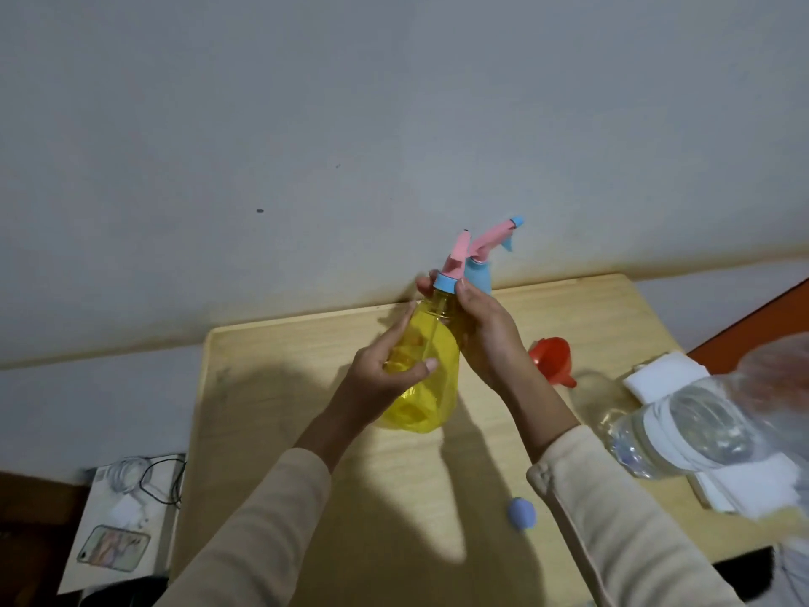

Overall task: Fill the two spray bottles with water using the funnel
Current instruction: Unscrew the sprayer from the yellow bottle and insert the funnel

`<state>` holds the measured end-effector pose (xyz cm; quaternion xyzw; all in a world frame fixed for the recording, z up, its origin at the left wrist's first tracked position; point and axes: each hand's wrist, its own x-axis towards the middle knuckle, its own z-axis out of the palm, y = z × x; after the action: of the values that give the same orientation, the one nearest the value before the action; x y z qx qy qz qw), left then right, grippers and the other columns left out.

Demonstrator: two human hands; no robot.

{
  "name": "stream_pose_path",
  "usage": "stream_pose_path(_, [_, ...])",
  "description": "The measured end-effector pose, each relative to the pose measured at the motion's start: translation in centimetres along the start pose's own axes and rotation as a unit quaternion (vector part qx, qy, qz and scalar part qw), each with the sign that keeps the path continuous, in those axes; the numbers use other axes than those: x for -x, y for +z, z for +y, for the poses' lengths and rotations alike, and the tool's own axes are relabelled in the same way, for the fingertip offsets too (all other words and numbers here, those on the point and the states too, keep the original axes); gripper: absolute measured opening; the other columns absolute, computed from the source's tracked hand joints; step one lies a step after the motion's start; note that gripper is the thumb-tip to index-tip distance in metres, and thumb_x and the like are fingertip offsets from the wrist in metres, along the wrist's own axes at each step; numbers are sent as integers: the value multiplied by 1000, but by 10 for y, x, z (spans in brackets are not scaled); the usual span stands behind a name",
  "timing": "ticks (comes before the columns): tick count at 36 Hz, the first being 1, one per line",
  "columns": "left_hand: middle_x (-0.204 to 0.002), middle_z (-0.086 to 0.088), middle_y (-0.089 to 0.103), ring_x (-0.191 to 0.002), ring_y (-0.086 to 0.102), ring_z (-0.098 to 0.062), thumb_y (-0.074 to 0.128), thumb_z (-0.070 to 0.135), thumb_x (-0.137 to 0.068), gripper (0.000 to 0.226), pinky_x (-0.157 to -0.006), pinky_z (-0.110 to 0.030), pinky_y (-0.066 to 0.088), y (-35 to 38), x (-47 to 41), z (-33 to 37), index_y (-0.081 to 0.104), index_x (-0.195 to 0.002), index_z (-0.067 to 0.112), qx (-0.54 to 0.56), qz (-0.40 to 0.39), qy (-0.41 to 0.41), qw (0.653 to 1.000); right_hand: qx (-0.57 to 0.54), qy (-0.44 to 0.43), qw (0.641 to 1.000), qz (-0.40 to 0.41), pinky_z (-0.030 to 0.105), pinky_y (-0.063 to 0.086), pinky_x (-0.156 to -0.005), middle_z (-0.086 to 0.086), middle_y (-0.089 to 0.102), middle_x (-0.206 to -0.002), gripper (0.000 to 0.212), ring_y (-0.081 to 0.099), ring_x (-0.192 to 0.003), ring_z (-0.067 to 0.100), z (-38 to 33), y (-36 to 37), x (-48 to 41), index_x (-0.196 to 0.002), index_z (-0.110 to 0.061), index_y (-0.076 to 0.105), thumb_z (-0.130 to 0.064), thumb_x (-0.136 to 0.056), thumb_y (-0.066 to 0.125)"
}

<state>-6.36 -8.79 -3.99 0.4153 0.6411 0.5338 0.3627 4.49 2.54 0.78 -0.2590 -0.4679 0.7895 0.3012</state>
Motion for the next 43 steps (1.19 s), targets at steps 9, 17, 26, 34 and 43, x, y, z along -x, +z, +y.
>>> stream_pose_path(9, [-139, 34, 40, -129, 38, 11, 62, 56, -74, 69, -111, -31, 35, 60, 28, 22, 23, -130, 69, -45, -24, 12, 999, 101, -149, 934, 307, 24, 52, -76, 4, 62, -97, 37, 62, -88, 15, -5, -15, 43, -92, -20, 57, -21, -68, 84])
stream_pose_path(17, [-133, 41, 38, -126, 34, 20, 59, 61, -74, 76, -107, -19, 33, 84, 36, 42, 21, -140, 58, -67, -36, 17, 997, 101, -111, 964, 219, 34, 48, -84, 3, 65, -89, 17, 61, -87, 15, -26, -42, 70, -104, -7, 64, -17, -92, 57])
stream_pose_path(26, [-116, 53, 43, -117, 39, 24, 64, 37, -89, 69, -92, -5, 35, 95, 48, 50, 22, -143, 50, -56, -47, 13, 997, 70, -118, 955, 265, 18, 51, -74, 2, 64, -90, 35, 63, -76, 3, -50, -38, 82, -107, -3, 58, -11, -78, 75])
stream_pose_path(34, [-133, 29, 48, -124, 45, 8, 60, 56, -78, 74, -105, -26, 40, 90, 55, 50, 22, -141, 56, -46, -40, 3, 998, 159, -112, 969, 153, 13, 49, -73, -9, 64, -87, 19, 61, -76, -5, -48, -37, 86, -107, -9, 62, -9, -88, 63])
stream_pose_path(43, [-120, 51, 43, -119, 42, 19, 61, 35, -89, 67, -104, -23, 38, 81, 61, 39, 23, -140, 56, -35, -43, -11, 998, 157, -181, 955, 176, 4, 43, -62, -4, 63, -83, 10, 57, -66, -14, -76, -32, 78, -98, -12, 63, -17, -89, 62])
